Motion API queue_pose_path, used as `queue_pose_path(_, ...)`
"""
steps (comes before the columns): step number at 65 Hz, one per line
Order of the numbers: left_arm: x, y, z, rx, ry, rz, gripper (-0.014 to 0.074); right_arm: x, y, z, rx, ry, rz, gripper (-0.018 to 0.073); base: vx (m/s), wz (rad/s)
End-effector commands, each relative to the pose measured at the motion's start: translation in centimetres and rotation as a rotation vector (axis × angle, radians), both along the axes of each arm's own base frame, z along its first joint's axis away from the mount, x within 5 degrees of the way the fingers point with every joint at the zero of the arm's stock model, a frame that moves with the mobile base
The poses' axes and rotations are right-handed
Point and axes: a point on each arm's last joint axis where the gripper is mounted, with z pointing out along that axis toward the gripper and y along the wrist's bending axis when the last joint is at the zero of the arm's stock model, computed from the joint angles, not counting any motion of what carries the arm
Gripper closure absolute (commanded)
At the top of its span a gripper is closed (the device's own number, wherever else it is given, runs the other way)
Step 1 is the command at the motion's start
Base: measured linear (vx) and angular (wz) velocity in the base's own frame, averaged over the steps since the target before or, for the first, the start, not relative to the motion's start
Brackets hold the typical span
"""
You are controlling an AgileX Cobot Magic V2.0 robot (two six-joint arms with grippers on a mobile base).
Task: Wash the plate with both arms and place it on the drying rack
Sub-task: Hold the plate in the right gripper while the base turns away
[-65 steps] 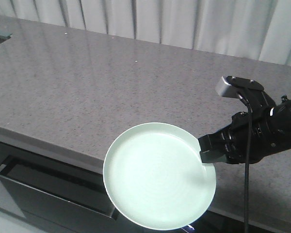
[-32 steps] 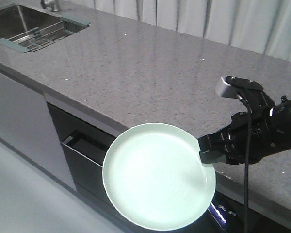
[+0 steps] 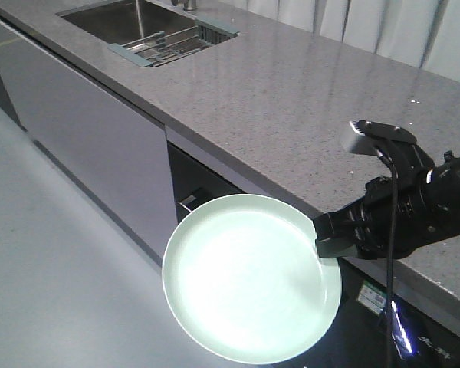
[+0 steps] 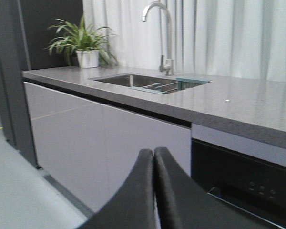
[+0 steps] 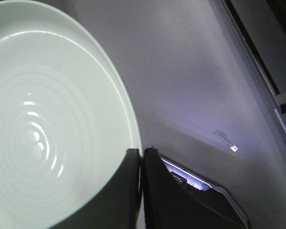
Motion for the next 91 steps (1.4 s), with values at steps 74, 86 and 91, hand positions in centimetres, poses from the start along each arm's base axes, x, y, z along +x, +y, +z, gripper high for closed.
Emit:
queue_pose_path(74,-0.35,-0.05,1.66,-0.008,-0.114,-0.008,0.0603,-0.17,0.14,1.75,0.050,-0.071,-0.010,0.0561,-0.04,0.42)
queue_pose_path(86,-0.35,-0.05,1.66,-0.008,-0.114,-0.008,0.0603,-0.17,0.14,1.75,0.050,-0.071,-0.010,0.0561,0.03,0.41)
queue_pose_path(91,-0.35,-0.05,1.66,-0.008,-0.114,-0.008,0.0603,-0.17,0.14,1.75,0.050,-0.071,-0.010,0.0561,0.06,0.33)
